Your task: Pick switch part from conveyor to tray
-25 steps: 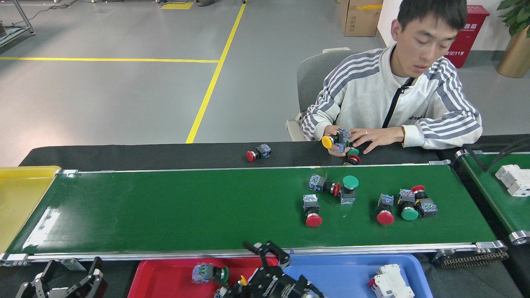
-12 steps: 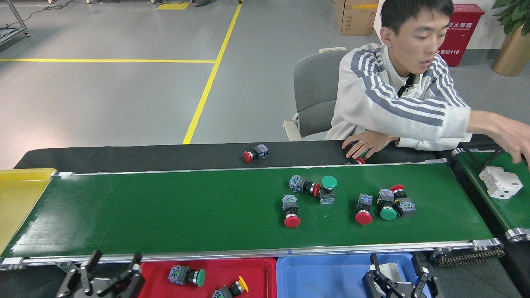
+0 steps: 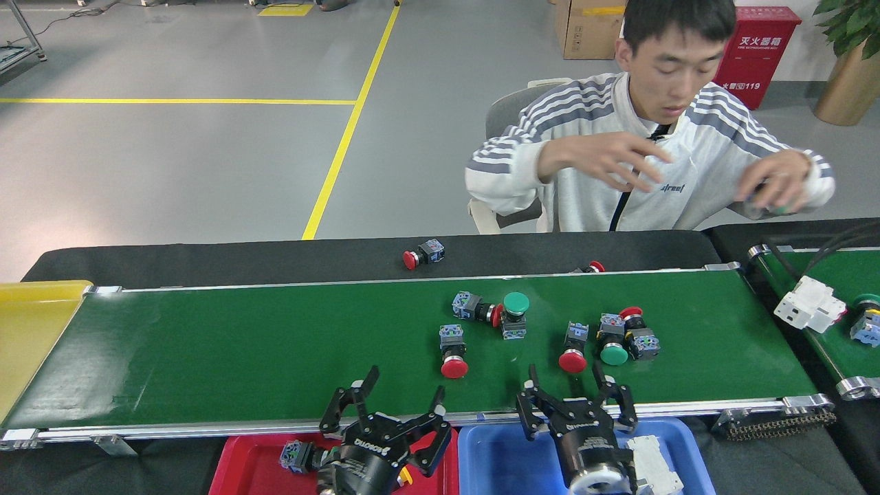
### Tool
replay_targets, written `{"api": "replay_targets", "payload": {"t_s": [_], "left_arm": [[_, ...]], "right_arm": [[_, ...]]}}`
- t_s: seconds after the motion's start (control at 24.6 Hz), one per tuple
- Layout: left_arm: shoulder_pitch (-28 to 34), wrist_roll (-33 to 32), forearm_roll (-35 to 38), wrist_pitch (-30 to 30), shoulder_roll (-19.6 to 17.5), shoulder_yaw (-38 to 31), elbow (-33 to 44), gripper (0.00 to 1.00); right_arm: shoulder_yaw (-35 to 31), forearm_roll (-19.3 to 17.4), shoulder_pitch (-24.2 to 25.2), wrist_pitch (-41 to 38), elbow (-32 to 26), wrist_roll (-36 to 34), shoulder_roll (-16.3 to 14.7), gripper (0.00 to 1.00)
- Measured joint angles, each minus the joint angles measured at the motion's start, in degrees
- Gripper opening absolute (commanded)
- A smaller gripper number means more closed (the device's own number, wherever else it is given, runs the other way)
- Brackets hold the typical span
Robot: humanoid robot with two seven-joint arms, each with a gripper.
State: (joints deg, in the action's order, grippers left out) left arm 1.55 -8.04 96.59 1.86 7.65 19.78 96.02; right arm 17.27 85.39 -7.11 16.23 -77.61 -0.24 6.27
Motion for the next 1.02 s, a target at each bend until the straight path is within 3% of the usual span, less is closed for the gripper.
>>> {"api": "replay_targets", "payload": {"t_s": [0.08,0.2,0.28,0.45,0.65,0.77,0.81,1.02], "left_arm": [[-2.92,-0.17,0.06,-1.46,0.03,0.11,-3.99,1.00],[-5.73,-0.25,0.07,-2.83,0.03,-0.44,-7.77,1.00],[-6.62,-0.26,0.06,-3.27,0.02,-1.50,-9.26,1.00],[-6.67,-0.28,0.05,-3.52,-0.09,-2.37,-11.15,1.00],[-8.05,-0.31,-0.06,-3.56,-0.12,-4.12,-13.70,1.00],[-9.98,-0.36,-0.07,-3.65,-0.12,-6.55,-16.91,0.97],[-10.64,-0.42,-0.07,-3.69,-0.12,-7.61,-17.86,0.95],[-12.81,-0.43,-0.10,-3.75,-0.32,-10.84,-21.63,0.63]], "right_arm": [[0.82,-0.07,-2.56,1.66,3.14,0.03,0.85,0.91],[1.07,-0.08,-3.56,2.24,4.97,0.16,0.90,0.43],[1.11,-0.08,-3.56,2.57,5.35,0.81,0.82,0.24],[1.17,-0.08,-3.71,0.29,5.37,1.24,-0.16,0.13],[1.17,-0.09,-3.46,-5.06,3.36,1.37,-0.38,0.12],[1.15,-0.65,-1.99,-9.83,-0.23,1.69,-3.35,0.12],[1.12,-1.56,-1.04,-11.66,-1.81,1.69,-4.73,0.12],[0.79,-8.33,4.26,-24.91,-10.57,1.29,-10.85,0.12]]}}
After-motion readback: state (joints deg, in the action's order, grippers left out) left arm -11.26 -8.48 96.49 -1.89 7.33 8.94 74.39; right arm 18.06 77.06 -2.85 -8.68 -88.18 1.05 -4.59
